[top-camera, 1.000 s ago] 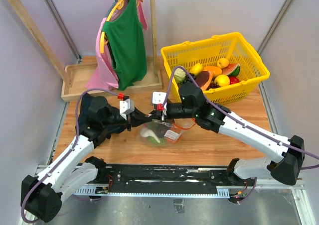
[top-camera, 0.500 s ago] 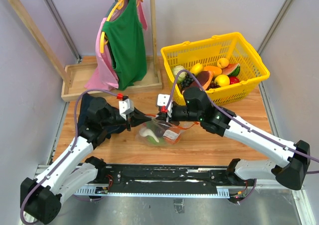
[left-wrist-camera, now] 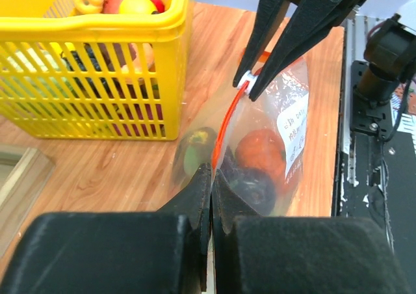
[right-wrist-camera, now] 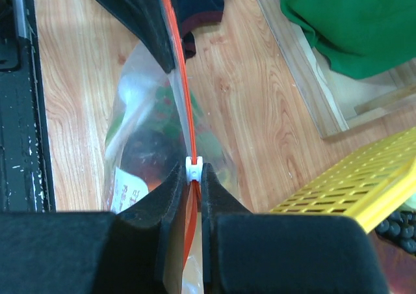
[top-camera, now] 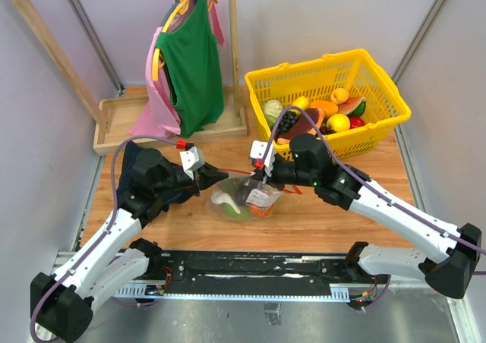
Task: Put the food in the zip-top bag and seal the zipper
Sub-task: Zip the zipper food storage bag at the center of the board, then place the zipper food storage bag at the center of the board, then reset both arms
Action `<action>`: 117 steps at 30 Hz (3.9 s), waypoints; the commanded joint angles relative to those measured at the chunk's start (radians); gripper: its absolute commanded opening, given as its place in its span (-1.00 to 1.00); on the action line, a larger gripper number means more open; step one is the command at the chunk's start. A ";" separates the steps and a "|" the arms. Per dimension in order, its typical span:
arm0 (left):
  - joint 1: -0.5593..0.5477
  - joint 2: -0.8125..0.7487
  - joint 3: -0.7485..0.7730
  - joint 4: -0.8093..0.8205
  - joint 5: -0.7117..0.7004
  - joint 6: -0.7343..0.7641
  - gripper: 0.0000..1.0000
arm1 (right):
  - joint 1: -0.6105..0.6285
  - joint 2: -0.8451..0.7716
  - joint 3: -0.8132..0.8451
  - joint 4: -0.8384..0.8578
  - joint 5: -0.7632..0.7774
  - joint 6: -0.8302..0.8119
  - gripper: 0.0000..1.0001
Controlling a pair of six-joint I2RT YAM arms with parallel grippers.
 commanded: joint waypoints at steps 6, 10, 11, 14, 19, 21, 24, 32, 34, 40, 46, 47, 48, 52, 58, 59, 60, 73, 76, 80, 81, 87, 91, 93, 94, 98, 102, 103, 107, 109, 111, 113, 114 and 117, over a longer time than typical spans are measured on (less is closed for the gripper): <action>0.003 -0.031 0.036 -0.009 -0.263 0.013 -0.99 | -0.035 -0.063 -0.026 -0.092 0.087 0.012 -0.99; 0.003 -0.037 0.034 -0.009 -0.376 -0.002 -0.99 | -0.038 -0.082 -0.029 -0.111 0.109 0.020 -0.99; 0.003 -0.035 0.034 -0.011 -0.390 -0.002 -0.99 | -0.039 -0.086 -0.030 -0.114 0.116 0.023 -0.99; 0.003 -0.034 0.035 -0.013 -0.425 -0.005 -0.99 | -0.041 -0.094 -0.028 -0.134 0.133 0.028 -0.99; 0.003 -0.033 0.036 -0.021 -0.495 -0.011 -0.99 | -0.045 -0.113 -0.035 -0.165 0.170 0.033 -0.99; 0.002 -0.033 0.038 -0.025 -0.522 -0.011 -0.99 | -0.046 -0.125 -0.041 -0.174 0.183 0.036 -0.99; 0.003 -0.031 0.037 -0.030 -0.563 -0.012 -0.99 | -0.048 -0.138 -0.046 -0.193 0.205 0.038 -0.99; 0.003 -0.018 0.043 -0.047 -0.675 -0.024 -0.99 | -0.053 -0.157 -0.045 -0.248 0.285 0.040 -0.98; 0.003 -0.014 0.044 -0.050 -0.697 -0.025 -0.99 | -0.057 -0.160 -0.043 -0.263 0.303 0.040 -0.99; 0.005 -0.012 0.046 -0.060 -0.755 -0.028 -0.99 | -0.067 -0.186 -0.042 -0.288 0.379 0.049 -0.99; 0.006 -0.004 0.046 -0.057 -0.737 -0.026 -0.99 | -0.090 -0.193 -0.056 -0.256 0.431 0.067 -0.99; 0.006 -0.004 0.045 -0.054 -0.725 -0.026 -0.99 | -0.090 -0.189 -0.054 -0.248 0.415 0.071 -0.99; 0.006 -0.005 0.044 -0.052 -0.714 -0.030 -0.99 | -0.090 -0.186 -0.055 -0.238 0.398 0.075 -0.98; 0.006 0.000 0.044 -0.054 -0.716 -0.034 -0.99 | -0.091 -0.187 -0.071 -0.192 0.383 0.083 -0.99; 0.006 0.003 0.047 -0.053 -0.723 -0.038 -0.99 | -0.095 -0.185 -0.119 -0.123 0.388 0.094 -0.98; 0.006 0.005 0.045 -0.049 -0.719 -0.041 -0.99 | -0.096 -0.184 -0.132 -0.093 0.380 0.106 -0.95; 0.006 0.008 0.044 -0.044 -0.715 -0.045 -0.99 | -0.095 -0.182 -0.145 -0.061 0.370 0.122 -0.94; 0.006 0.046 0.037 -0.018 -0.752 -0.093 -0.35 | -0.095 -0.151 -0.169 0.074 0.394 0.236 -0.16; 0.006 0.034 0.040 -0.020 -0.777 -0.101 0.00 | -0.096 -0.215 -0.176 0.061 0.446 0.235 0.12; 0.006 -0.012 0.052 -0.037 -0.820 -0.123 0.45 | -0.096 -0.346 -0.188 0.026 0.546 0.234 0.53; 0.006 -0.028 0.055 -0.041 -0.833 -0.134 0.53 | -0.096 -0.377 -0.191 0.015 0.582 0.233 0.61; 0.006 -0.149 0.059 -0.112 -0.868 -0.249 0.69 | -0.095 -0.570 -0.195 -0.073 0.822 0.227 0.97; 0.006 -0.257 0.082 -0.203 -0.929 -0.331 0.90 | -0.095 -0.705 -0.205 -0.101 0.974 0.255 0.96; 0.006 -0.314 0.113 -0.261 -0.974 -0.371 0.98 | -0.096 -0.769 -0.218 -0.118 1.028 0.250 0.97; 0.006 -0.344 0.130 -0.288 -1.004 -0.390 0.99 | -0.095 -0.796 -0.220 -0.132 1.051 0.253 0.97; 0.006 -0.468 0.168 -0.373 -1.082 -0.443 0.99 | -0.096 -0.923 -0.240 -0.153 1.104 0.256 0.97; 0.006 -0.626 0.121 -0.355 -1.108 -0.419 0.99 | -0.095 -1.044 -0.286 -0.129 1.102 0.246 0.97; 0.006 -0.659 0.091 -0.339 -1.130 -0.406 0.99 | -0.096 -1.062 -0.296 -0.124 1.102 0.247 0.97; 0.006 -0.738 -0.014 -0.302 -1.185 -0.419 0.99 | -0.096 -1.099 -0.319 -0.111 1.100 0.240 0.97; 0.006 -0.734 -0.010 -0.299 -1.176 -0.410 0.99 | -0.095 -1.098 -0.319 -0.111 1.104 0.239 0.97; 0.006 -0.715 0.002 -0.314 -1.188 -0.405 0.99 | -0.096 -1.095 -0.319 -0.110 1.100 0.243 0.97; 0.006 -0.699 0.007 -0.329 -1.187 -0.404 0.99 | -0.095 -1.093 -0.320 -0.110 1.091 0.244 0.97; 0.006 -0.694 0.008 -0.329 -1.182 -0.403 0.99 | -0.096 -1.094 -0.320 -0.110 1.091 0.245 0.97; 0.008 -0.682 -0.001 -0.313 -1.168 -0.391 0.99 | -0.095 -1.106 -0.322 -0.114 1.101 0.246 0.96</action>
